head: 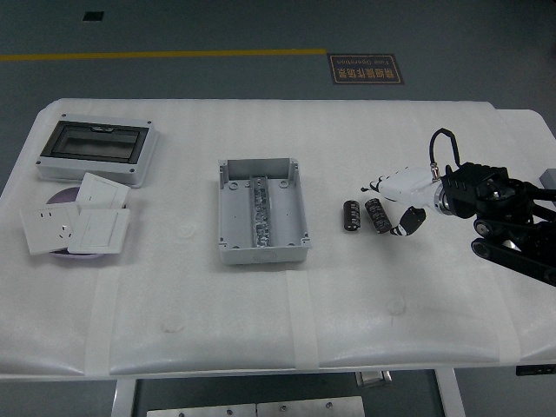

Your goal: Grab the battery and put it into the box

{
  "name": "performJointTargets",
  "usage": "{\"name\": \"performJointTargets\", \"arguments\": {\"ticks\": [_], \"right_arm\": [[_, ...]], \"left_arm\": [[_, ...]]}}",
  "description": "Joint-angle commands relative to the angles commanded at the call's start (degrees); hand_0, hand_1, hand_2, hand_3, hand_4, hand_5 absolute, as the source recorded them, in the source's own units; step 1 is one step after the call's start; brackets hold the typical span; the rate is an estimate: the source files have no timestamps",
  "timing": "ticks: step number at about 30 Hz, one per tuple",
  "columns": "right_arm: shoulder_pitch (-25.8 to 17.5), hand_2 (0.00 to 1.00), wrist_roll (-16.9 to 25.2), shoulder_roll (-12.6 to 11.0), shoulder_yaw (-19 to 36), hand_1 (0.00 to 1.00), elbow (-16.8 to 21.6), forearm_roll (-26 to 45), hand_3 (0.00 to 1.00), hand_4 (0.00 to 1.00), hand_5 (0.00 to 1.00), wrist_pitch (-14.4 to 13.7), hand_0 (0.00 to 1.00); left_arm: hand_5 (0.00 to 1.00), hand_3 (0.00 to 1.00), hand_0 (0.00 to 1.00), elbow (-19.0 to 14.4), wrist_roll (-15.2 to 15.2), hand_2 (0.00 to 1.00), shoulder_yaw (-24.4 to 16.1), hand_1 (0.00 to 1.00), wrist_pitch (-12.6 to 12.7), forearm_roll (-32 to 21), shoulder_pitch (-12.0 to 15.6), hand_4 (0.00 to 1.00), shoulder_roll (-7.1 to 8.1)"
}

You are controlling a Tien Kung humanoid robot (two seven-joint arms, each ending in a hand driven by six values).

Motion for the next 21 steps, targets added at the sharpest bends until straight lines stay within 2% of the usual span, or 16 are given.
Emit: {"name": "performJointTargets", "arguments": {"ticks": [10,11,15,16,21], "right_arm": [[-0.6,0.971,-0.3,0.4,-0.1,0.796,-1.2,1.9,0.998,0.827,0.152,-0.3,0.805],[-0.7,0.885,-0.4,0.4,-0.1,0.778,-1.3,2.1,0.995,0.825,0.169,-0.4,0.802],[-1.1,0.885,-0.6,0.3,-0.4,0.778,-1.7,3.0,0.995,0.825,0.169,-0.9,0.802],[-1.2,0.77,-0.6,0.3,-0.5,0.743,-1.7,3.1,0.85,0.751,0.203,-1.0,0.788],[-1.6,0.77,-0.6,0.4,-0.8,0.743,-1.9,3.7,0.85,0.751,0.203,-1.8,0.788]], "left_arm": [[0.002,0.515,0.739,0.0,-0.4,0.503,0.0,0.706,0.3,-0.4,0.0,0.31,0.02],[0.002,0.515,0.739,0.0,-0.5,0.503,0.1,0.706,0.3,-0.5,0.0,0.307,0.02],[0.002,0.515,0.739,0.0,-0.9,0.503,0.5,0.706,0.6,-1.0,0.0,0.307,-0.06],[0.002,0.515,0.739,0.0,-1.0,0.503,0.6,0.706,0.6,-1.1,0.0,0.307,-0.08],[0.002,0.515,0.739,0.0,-1.3,0.503,1.1,0.706,0.8,-1.8,-0.1,0.307,-0.16]]}}
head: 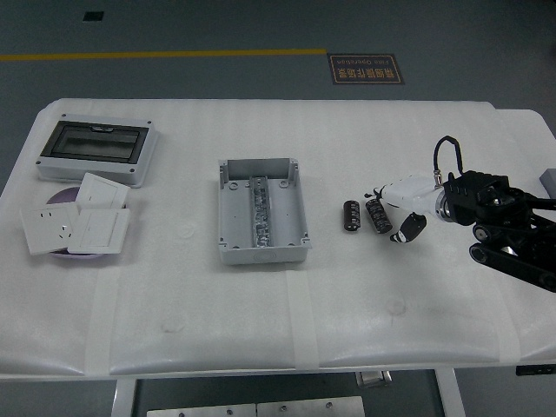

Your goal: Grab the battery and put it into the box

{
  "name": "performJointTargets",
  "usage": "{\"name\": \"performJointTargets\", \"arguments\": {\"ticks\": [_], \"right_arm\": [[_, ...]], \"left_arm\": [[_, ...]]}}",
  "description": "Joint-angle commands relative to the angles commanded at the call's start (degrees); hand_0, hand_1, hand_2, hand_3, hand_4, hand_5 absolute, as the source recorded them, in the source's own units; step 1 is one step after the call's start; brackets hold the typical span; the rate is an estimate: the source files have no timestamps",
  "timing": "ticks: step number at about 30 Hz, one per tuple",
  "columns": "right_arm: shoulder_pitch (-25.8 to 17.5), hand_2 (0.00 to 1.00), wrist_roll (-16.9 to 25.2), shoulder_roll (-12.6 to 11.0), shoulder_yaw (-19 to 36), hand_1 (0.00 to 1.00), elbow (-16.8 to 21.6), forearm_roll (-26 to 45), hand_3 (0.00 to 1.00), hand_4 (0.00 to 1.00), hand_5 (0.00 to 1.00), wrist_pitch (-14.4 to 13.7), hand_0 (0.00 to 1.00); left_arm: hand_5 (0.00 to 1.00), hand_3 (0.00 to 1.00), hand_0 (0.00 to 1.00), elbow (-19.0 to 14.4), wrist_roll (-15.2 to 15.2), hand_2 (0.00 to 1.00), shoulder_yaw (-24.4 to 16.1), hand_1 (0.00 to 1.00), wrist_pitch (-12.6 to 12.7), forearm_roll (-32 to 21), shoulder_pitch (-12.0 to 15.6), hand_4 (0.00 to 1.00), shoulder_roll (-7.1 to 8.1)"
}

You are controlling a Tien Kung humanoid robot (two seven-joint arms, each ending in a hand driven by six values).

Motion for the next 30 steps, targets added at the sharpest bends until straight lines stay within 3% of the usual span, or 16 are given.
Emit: {"name": "performJointTargets", "arguments": {"ticks": [1,17,22,30], "right_arm": [[0.0,0.731,0.0,0.0,0.0,0.732,0.0,0.1,0.774,0.701,0.212,-0.1,0.782],[-0.4,0.686,0.1,-0.2,1.4,0.715,0.1,1.6,0.728,0.678,0.21,-2.4,0.768],[-0.8,0.641,0.1,-1.7,5.4,0.695,1.2,2.4,0.684,0.683,0.213,-2.6,0.756],[-0.3,0.63,-0.3,-4.2,14.3,0.689,7.1,5.6,0.68,0.674,0.22,-2.6,0.75]], "left_arm": [[0.002,0.516,0.738,0.0,-0.1,0.503,0.1,0.706,0.0,-0.1,0.0,0.308,0.0],[0.002,0.516,0.738,0.0,-1.8,0.503,2.1,0.704,1.0,-1.8,0.0,0.311,-0.19],[0.002,0.516,0.737,0.0,-1.8,0.502,1.9,0.703,1.1,-1.6,0.0,0.314,-0.33],[0.002,0.517,0.737,0.0,-1.5,0.501,1.2,0.704,0.9,-1.0,0.3,0.319,-0.59]]}}
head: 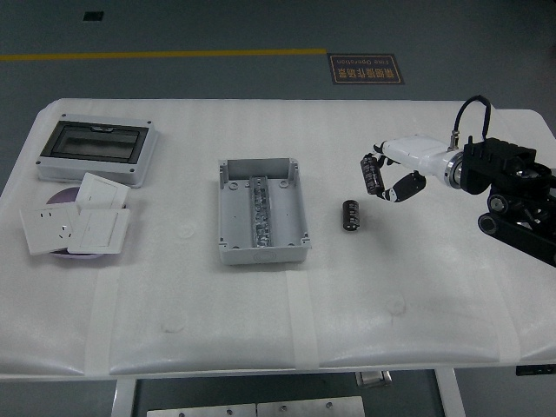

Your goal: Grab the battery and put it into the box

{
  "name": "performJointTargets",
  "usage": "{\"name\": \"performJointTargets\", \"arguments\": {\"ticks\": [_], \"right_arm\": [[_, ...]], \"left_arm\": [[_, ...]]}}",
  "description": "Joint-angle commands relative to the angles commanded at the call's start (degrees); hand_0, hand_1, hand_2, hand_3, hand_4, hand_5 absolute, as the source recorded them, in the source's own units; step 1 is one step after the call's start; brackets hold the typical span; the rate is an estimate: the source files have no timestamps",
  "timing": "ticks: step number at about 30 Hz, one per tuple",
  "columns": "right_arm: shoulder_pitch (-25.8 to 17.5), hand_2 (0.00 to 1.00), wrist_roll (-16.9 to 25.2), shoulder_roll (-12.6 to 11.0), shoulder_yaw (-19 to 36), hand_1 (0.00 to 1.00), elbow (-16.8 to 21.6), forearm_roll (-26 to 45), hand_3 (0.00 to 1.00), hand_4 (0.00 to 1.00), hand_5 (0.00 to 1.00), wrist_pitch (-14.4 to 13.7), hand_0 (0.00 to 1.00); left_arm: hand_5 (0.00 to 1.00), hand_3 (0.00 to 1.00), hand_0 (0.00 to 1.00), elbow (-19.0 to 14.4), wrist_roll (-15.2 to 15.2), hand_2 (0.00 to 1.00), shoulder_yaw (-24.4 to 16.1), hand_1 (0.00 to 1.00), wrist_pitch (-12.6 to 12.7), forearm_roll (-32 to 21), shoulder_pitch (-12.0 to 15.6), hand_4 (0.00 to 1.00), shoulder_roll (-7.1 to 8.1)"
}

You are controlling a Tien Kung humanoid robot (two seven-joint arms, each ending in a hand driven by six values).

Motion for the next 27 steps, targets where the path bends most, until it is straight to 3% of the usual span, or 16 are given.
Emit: {"name": "performJointTargets", "arguments": {"ticks": [6,12,14,19,20,25,26,27], "right_arm": [[-1.8,0.625,-0.3,0.8,7.0,0.685,6.5,3.8,0.676,0.665,0.223,0.1,0.748],[-4.7,0.624,0.3,5.6,12.9,0.686,12.1,3.3,0.679,0.669,0.229,-1.3,0.742],[-5.4,0.666,1.1,7.4,13.5,0.689,12.3,2.4,0.699,0.678,0.246,-2.7,0.744],[-7.9,0.666,2.6,12.3,14.4,0.689,10.6,-0.6,0.699,0.678,0.246,-5.9,0.744],[-8.5,0.768,2.8,13.2,14.5,0.713,10.1,-1.1,0.969,0.767,0.344,-6.4,0.759],[-10.2,0.768,3.2,15.3,14.0,0.713,8.1,-2.2,0.969,0.767,0.344,-7.6,0.759],[-10.5,0.964,3.4,15.6,13.7,0.858,7.5,-2.2,0.998,0.898,0.427,-7.8,0.894],[-10.7,0.964,3.4,15.8,13.4,0.858,7.0,-2.2,0.998,0.898,0.427,-7.9,0.894]], "left_arm": [[0.002,0.515,0.736,0.0,0.3,0.5,-0.7,0.703,-0.2,0.7,0.2,0.322,-0.16],[0.002,0.513,0.735,0.0,0.4,0.499,0.0,0.702,0.1,0.3,0.3,0.326,-0.29],[0.002,0.509,0.734,0.0,0.5,0.497,-0.1,0.701,0.2,0.4,0.3,0.325,-0.27],[0.002,0.509,0.734,0.0,0.9,0.497,-0.6,0.701,-0.1,0.7,0.4,0.325,-0.26],[0.002,0.51,0.734,0.0,1.0,0.498,-0.8,0.7,-0.2,0.9,0.5,0.325,-0.3],[0.002,0.51,0.734,0.0,1.3,0.498,-0.9,0.7,-0.5,0.9,0.6,0.325,-0.43],[0.002,0.508,0.733,0.0,1.2,0.497,-0.9,0.7,-0.4,0.9,0.7,0.326,-0.44],[0.002,0.508,0.733,0.0,1.2,0.497,-0.8,0.7,-0.4,0.9,0.7,0.326,-0.45]]}}
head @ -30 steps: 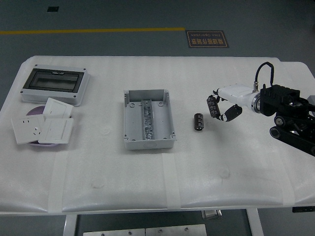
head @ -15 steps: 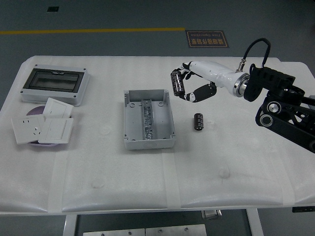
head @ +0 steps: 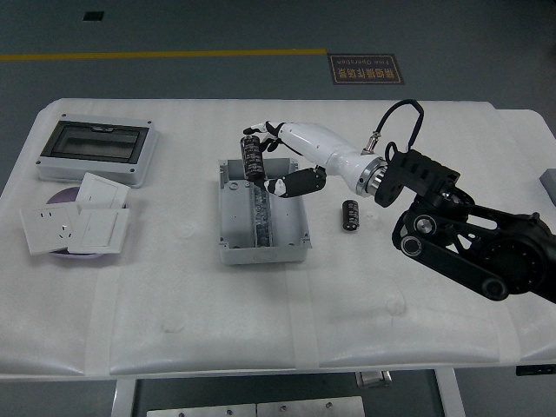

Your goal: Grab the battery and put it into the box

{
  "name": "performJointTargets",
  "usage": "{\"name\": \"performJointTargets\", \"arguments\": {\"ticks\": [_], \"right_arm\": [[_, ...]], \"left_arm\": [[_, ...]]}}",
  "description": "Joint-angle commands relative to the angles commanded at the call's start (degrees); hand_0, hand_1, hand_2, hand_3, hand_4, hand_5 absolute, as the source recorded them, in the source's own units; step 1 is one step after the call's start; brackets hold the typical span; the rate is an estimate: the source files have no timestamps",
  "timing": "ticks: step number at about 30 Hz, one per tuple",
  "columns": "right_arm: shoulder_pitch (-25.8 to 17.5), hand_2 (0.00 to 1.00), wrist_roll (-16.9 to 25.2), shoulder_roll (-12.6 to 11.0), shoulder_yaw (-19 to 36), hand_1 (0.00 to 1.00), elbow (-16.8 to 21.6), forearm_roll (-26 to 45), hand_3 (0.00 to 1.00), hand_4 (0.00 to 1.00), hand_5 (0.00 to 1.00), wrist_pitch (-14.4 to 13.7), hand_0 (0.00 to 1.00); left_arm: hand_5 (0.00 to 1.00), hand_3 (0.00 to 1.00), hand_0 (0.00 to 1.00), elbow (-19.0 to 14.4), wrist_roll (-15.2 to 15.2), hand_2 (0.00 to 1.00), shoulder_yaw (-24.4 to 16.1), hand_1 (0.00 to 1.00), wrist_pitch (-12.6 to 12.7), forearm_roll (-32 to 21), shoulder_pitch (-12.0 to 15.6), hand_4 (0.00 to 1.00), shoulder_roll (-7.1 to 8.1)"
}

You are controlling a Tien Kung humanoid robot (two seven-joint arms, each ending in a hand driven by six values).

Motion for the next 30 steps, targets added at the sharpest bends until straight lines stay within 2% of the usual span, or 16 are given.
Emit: {"name": "performJointTargets", "arguments": {"ticks": [4,5,9,12,16,21,25,30], "right_arm": [[-0.6,0.964,0.3,0.8,-1.4,0.858,-2.3,0.4,0.998,0.898,0.427,-0.3,0.894],[-0.7,0.998,0.4,1.0,-1.8,0.917,-3.1,0.7,0.998,0.959,0.482,-0.3,0.98],[-1.2,0.998,0.6,1.0,-2.7,0.917,-5.3,1.2,0.998,0.959,0.482,-0.4,0.98],[-1.1,0.998,0.7,-0.3,-3.2,0.912,-5.8,1.2,0.998,0.981,0.507,-0.5,0.992],[0.0,0.998,0.7,-3.3,-5.0,0.912,-6.5,2.0,0.998,0.981,0.507,-0.2,0.992],[2.2,0.994,1.0,-6.7,-10.1,0.903,-9.3,3.9,0.998,0.987,0.517,0.3,0.989],[3.6,0.961,1.2,-7.9,-14.3,0.885,-12.3,5.7,0.998,0.984,0.518,0.7,0.984],[4.6,0.936,1.6,-7.8,-18.2,0.863,-15.4,7.1,0.998,0.979,0.516,0.8,0.976]], "left_arm": [[0.002,0.508,0.733,0.0,-0.3,0.497,0.2,0.7,0.2,-0.2,0.0,0.326,0.02],[0.002,0.507,0.733,0.0,-0.3,0.495,0.3,0.7,0.2,-0.4,-0.1,0.325,0.02],[0.002,0.507,0.733,0.0,-0.4,0.495,0.6,0.7,0.3,-0.6,-0.1,0.325,0.0],[0.002,0.507,0.733,0.0,-0.3,0.494,0.3,0.697,0.2,-0.3,0.0,0.317,-0.03],[0.002,0.507,0.733,0.0,-0.4,0.494,0.3,0.697,0.3,-0.3,-0.1,0.317,0.04],[0.002,0.506,0.732,0.0,-0.7,0.493,0.8,0.694,0.4,-0.8,-0.2,0.31,0.09],[0.002,0.506,0.732,0.0,-0.9,0.492,1.0,0.692,0.5,-1.0,-0.3,0.306,0.12],[0.002,0.506,0.732,0.0,-1.2,0.49,0.6,0.689,0.8,-0.6,-0.3,0.303,0.17]]}}
